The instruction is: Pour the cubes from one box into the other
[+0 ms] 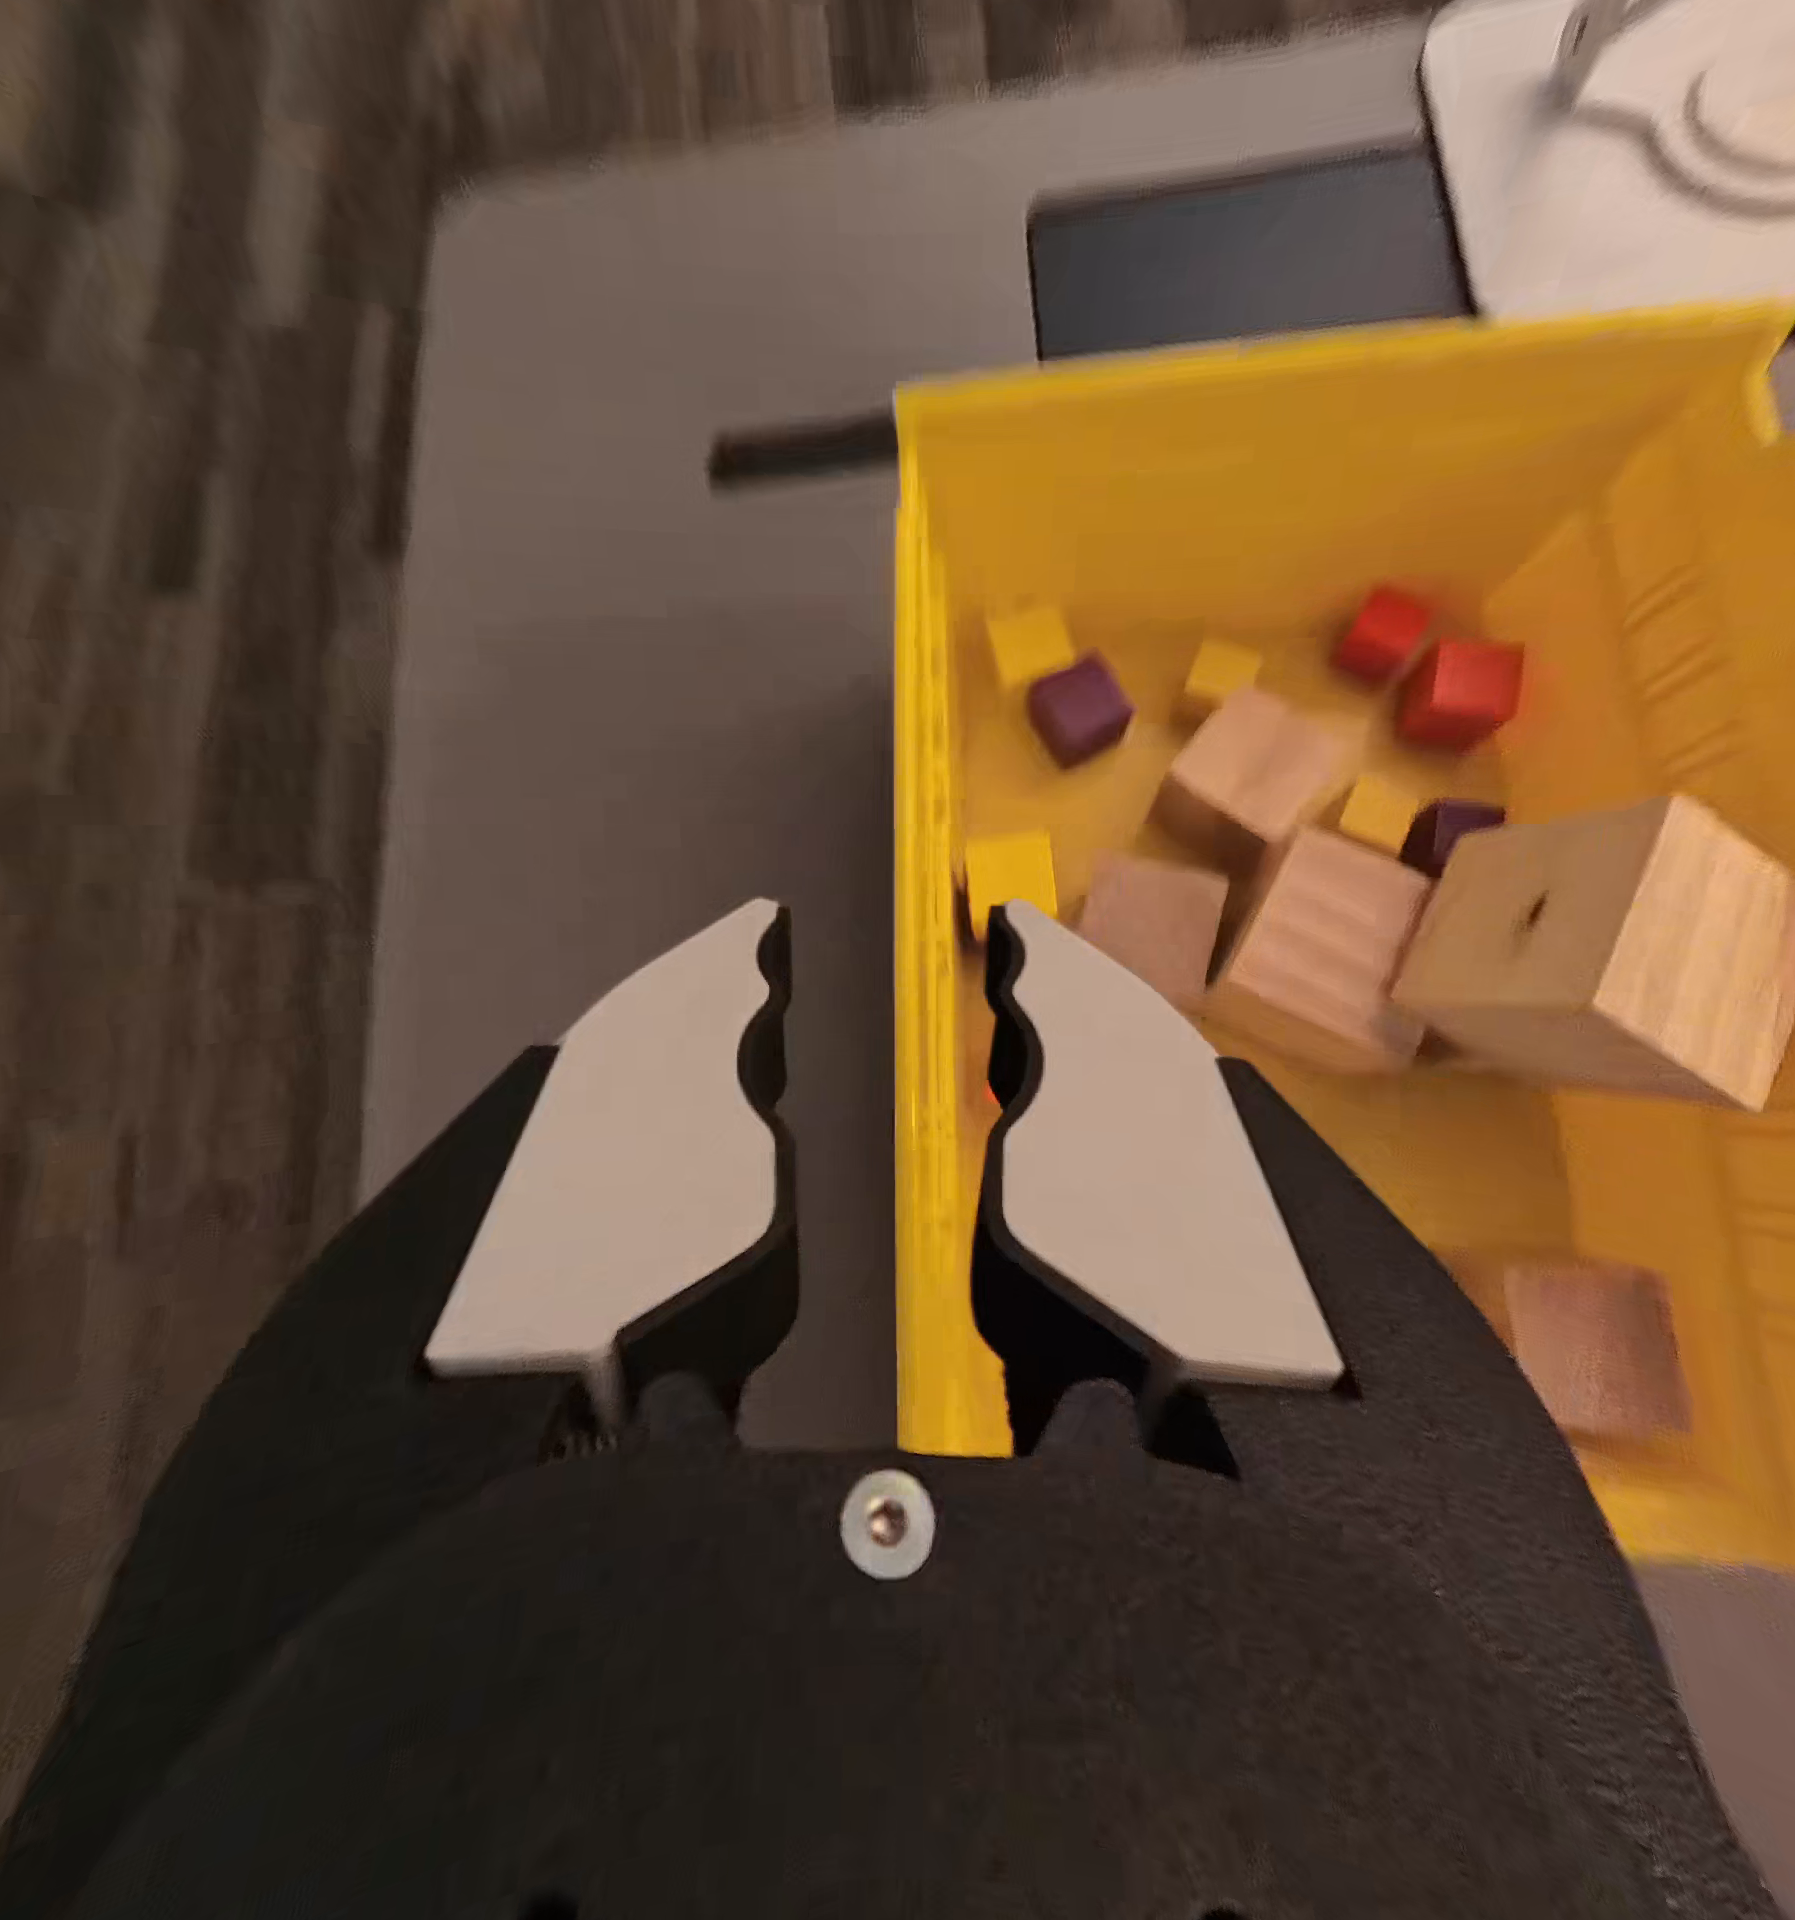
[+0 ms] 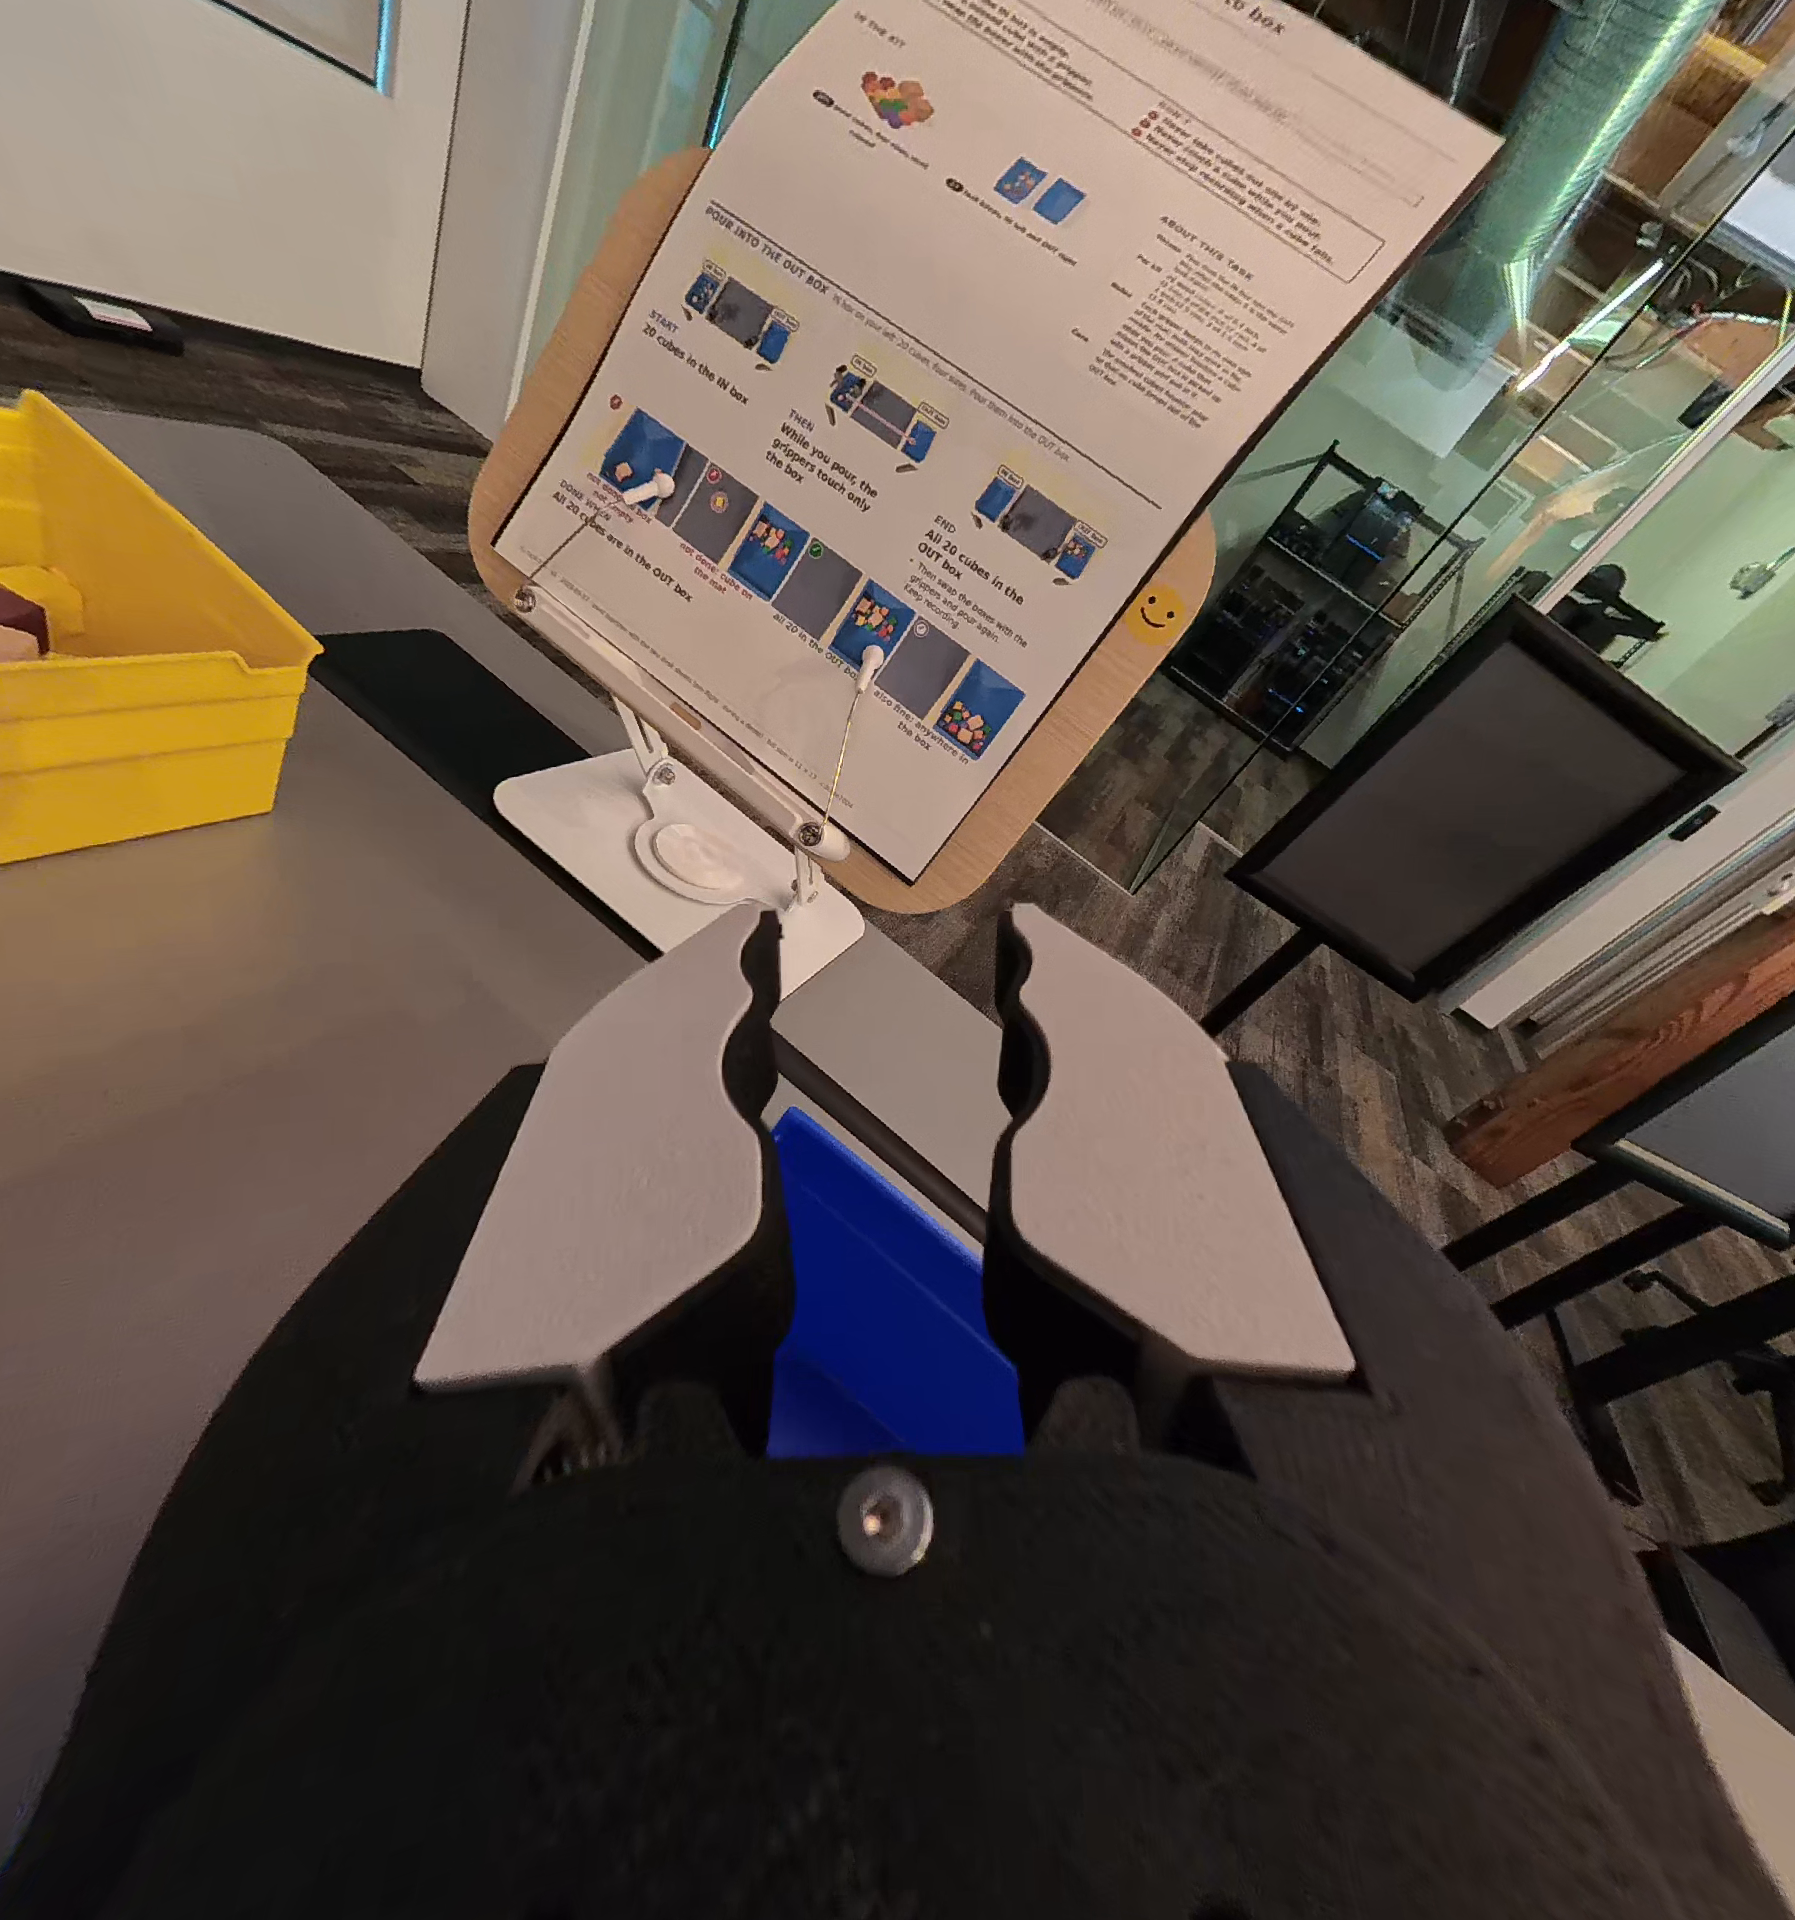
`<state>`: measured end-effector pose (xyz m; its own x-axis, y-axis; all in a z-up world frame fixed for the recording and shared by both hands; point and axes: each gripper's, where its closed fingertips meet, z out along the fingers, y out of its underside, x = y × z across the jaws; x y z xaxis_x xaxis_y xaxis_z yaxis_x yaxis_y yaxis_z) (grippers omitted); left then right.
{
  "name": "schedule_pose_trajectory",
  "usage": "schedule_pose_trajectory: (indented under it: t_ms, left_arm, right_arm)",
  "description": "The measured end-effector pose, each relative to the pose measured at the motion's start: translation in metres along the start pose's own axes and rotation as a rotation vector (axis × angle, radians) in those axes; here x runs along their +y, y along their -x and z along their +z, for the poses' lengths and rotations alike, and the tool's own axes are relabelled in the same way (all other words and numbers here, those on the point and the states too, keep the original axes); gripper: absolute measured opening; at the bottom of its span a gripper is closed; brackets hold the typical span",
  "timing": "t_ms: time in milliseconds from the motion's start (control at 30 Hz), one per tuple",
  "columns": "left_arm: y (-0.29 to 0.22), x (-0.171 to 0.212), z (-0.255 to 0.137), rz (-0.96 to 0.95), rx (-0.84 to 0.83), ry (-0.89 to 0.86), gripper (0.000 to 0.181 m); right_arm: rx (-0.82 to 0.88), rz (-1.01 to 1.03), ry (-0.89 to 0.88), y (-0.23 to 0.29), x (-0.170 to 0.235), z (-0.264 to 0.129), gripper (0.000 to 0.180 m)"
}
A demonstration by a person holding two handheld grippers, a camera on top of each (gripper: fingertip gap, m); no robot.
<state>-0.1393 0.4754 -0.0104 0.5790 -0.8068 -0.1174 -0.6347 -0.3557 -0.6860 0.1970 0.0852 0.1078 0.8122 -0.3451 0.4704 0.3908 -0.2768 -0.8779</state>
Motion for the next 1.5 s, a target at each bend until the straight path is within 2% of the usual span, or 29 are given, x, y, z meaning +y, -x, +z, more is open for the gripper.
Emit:
schedule_pose_trajectory:
  t_ms: [133, 233, 433, 600, 667, 800, 900, 1067, 1233, 1267, 1333, 1400, 1433, 1500]
  left_arm:
    - [-0.012, 0.039, 0.02, -0.123, 0.166, 0.223, 0.036]
    - [-0.016, 0.061, 0.033, -0.195, 0.213, 0.371, 0.031]
    - [-0.016, 0.07, 0.045, -0.223, 0.23, 0.418, 0.009]
    - [-0.017, 0.077, 0.053, -0.19, 0.227, 0.458, 0.007]
    - [-0.023, 0.09, 0.058, -0.186, 0.244, 0.556, 0.011]
    - [-0.029, 0.097, 0.056, -0.097, 0.216, 0.609, 0.005]
    - [-0.055, 0.097, 0.053, -0.002, 0.275, 0.64, 0.008]
    - [-0.107, 0.091, 0.05, 0.125, 0.351, 0.699, 0.013]
    - [-0.141, 0.085, 0.052, 0.196, 0.367, 0.696, 0.012]
    - [-0.148, 0.085, 0.051, 0.208, 0.376, 0.697, 0.012]
    - [-0.159, 0.085, 0.049, 0.229, 0.387, 0.699, 0.013]
    - [-0.174, 0.09, 0.046, 0.229, 0.432, 0.729, 0.016]
    - [-0.181, 0.097, 0.043, 0.237, 0.464, 0.77, 0.016]
    - [-0.189, 0.108, 0.04, 0.256, 0.477, 0.849, 0.02]
  right_arm:
    - [0.005, -0.018, 0.031, 0.001, 0.005, 0.003, 0.04]
    - [0.002, -0.02, 0.038, 0.002, 0.006, 0.003, 0.04]
    - [-0.011, -0.015, 0.055, 0.004, 0.01, 0.005, 0.04]
    - [-0.028, -0.023, 0.086, 0.01, 0.016, 0.01, 0.04]
    - [-0.036, -0.017, 0.106, 0.013, 0.019, 0.011, 0.04]
    - [-0.119, 0.218, 0.143, 0.043, 0.006, 0.011, 0.039]
    - [-0.32, 0.362, 0.086, 0.099, -0.024, 0.015, 0.039]
    - [-0.528, 0.546, 0.299, 0.172, -0.013, 0.068, 0.037]
    - [-0.513, 0.729, 0.64, 0.193, 0.031, 0.134, 0.031]
    - [-0.488, 0.731, 0.719, 0.195, 0.044, 0.14, 0.032]
    - [-0.408, 0.636, 0.815, 0.189, 0.062, 0.147, 0.02]
    - [-0.332, 0.573, 0.871, 0.18, 0.067, 0.145, 0.029]
    - [-0.314, 0.522, 0.893, 0.176, 0.066, 0.141, 0.043]
    - [-0.257, 0.431, 0.879, 0.164, 0.063, 0.134, 0.046]
